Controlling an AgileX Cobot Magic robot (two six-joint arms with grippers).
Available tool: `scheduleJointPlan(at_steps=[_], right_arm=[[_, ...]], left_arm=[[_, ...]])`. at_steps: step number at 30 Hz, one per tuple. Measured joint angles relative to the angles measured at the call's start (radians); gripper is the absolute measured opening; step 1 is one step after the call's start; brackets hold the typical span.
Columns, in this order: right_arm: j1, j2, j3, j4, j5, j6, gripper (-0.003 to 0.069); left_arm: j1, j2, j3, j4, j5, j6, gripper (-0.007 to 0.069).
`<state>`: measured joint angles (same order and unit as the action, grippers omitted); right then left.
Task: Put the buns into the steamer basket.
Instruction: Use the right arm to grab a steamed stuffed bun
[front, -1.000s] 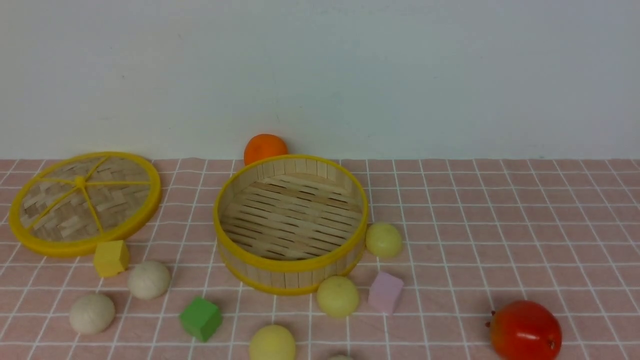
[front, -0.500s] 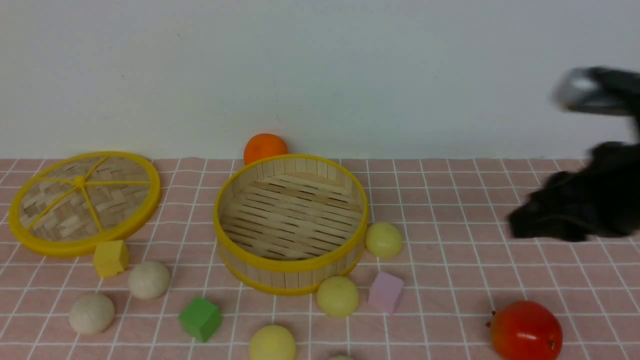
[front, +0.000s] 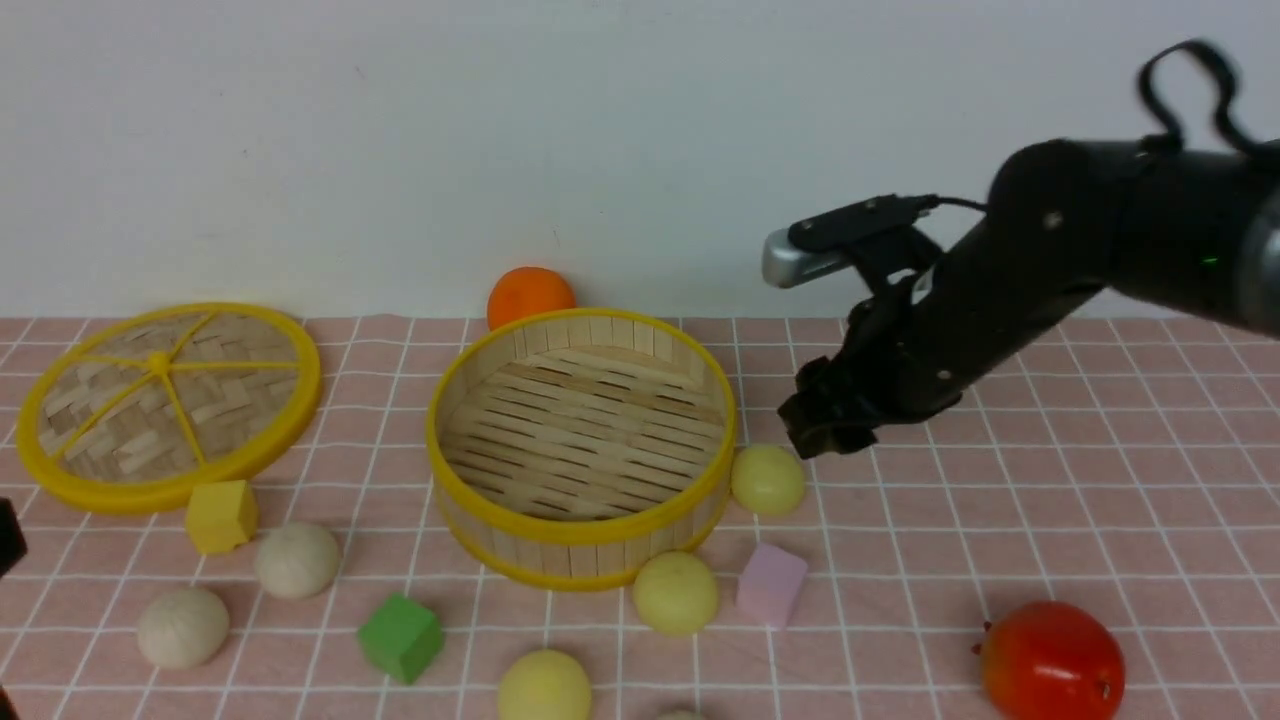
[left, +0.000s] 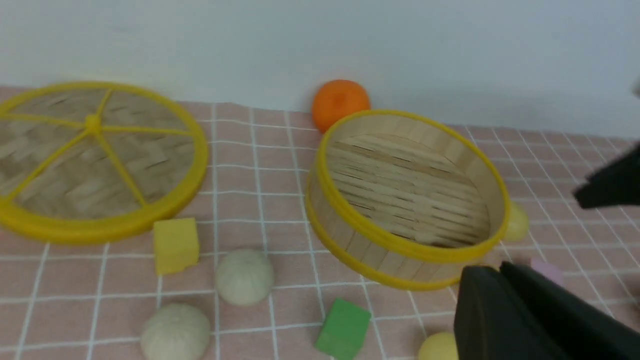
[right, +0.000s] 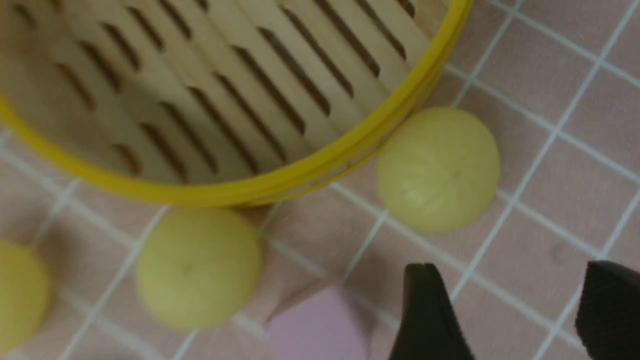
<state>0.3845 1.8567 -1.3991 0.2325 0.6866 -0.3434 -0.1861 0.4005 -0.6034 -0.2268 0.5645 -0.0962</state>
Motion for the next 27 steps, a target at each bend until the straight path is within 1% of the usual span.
scheduleJointPlan(at_steps=[4, 8, 14, 18, 20, 21, 23, 24, 25, 26, 27], right_arm=[[0.000, 0.059, -0.021, -0.005, -0.038, 0.000, 0.0432], [0.000, 0.095, -0.031, -0.003, -0.083, 0.000, 0.0427], [0.000, 0.155, -0.031, 0.032, -0.137, 0.000, 0.0399], [0.000, 0.206, -0.033, 0.049, -0.170, 0.000, 0.0362], [0.000, 0.219, -0.033, 0.049, -0.189, 0.000, 0.0297], [0.000, 0.221, -0.035, 0.049, -0.192, 0.000, 0.0246], [0.000, 0.221, -0.037, 0.049, -0.190, 0.000, 0.0195], [0.000, 0.221, -0.039, 0.049, -0.186, 0.000, 0.0089], [0.000, 0.221, -0.039, 0.049, -0.182, 0.000, 0.0051], [0.000, 0.218, -0.041, 0.049, -0.175, 0.000, 0.0028], [0.000, 0.218, -0.041, 0.049, -0.173, 0.000, 0.0026]], left_arm=[[0.000, 0.000, 0.000, -0.061, 0.003, 0.044, 0.0077], [0.000, 0.000, 0.000, -0.074, 0.003, 0.051, 0.0080], [0.000, 0.000, 0.000, -0.076, 0.003, 0.051, 0.0082], [0.000, 0.000, 0.000, -0.076, 0.004, 0.052, 0.0087], [0.000, 0.000, 0.000, -0.076, 0.004, 0.052, 0.0092], [0.000, 0.000, 0.000, -0.076, 0.005, 0.052, 0.0093], [0.000, 0.000, 0.000, -0.076, 0.006, 0.052, 0.0094], [0.000, 0.000, 0.000, -0.076, 0.007, 0.052, 0.0094], [0.000, 0.000, 0.000, -0.076, 0.007, 0.052, 0.0094], [0.000, 0.000, 0.000, -0.076, 0.009, 0.052, 0.0094], [0.000, 0.000, 0.000, -0.076, 0.009, 0.052, 0.0094]])
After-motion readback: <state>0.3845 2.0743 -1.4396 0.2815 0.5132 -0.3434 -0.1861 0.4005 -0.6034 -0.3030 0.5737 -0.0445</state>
